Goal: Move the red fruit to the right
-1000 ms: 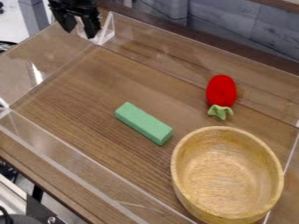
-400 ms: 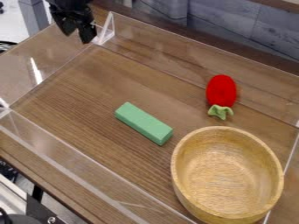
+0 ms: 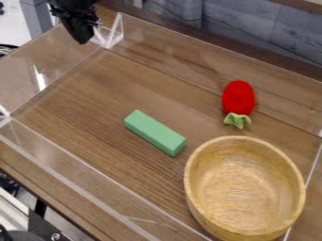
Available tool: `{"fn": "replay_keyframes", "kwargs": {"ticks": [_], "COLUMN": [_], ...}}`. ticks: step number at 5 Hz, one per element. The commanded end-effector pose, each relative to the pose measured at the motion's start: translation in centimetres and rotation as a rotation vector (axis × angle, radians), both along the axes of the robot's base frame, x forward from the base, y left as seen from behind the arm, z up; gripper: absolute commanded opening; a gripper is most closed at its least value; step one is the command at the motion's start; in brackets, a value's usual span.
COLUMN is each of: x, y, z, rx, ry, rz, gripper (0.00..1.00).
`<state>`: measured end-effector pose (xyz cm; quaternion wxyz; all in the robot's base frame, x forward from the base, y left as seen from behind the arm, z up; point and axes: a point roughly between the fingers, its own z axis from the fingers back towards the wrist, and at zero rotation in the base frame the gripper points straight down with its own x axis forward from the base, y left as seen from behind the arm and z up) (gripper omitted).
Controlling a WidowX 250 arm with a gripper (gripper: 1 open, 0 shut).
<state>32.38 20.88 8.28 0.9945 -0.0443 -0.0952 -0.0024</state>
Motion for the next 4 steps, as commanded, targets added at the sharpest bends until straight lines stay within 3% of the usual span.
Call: {"fn": "replay_keyframes", "kwargs": {"ticks": [1, 2, 3, 4], "x": [0.6, 1.0, 1.4, 0.7], "y": [0.8, -0.4, -1.6, -1.6], "z": [1.4, 1.0, 0.7, 0.5], "rx": [0.035, 0.027, 0.02, 0.009], "ry": [-0.034, -0.024, -0.014, -0.004], "rz": [-0.004, -0.006, -0.009, -0.011], "gripper": [1.0, 0.0, 0.0, 1.0]}}
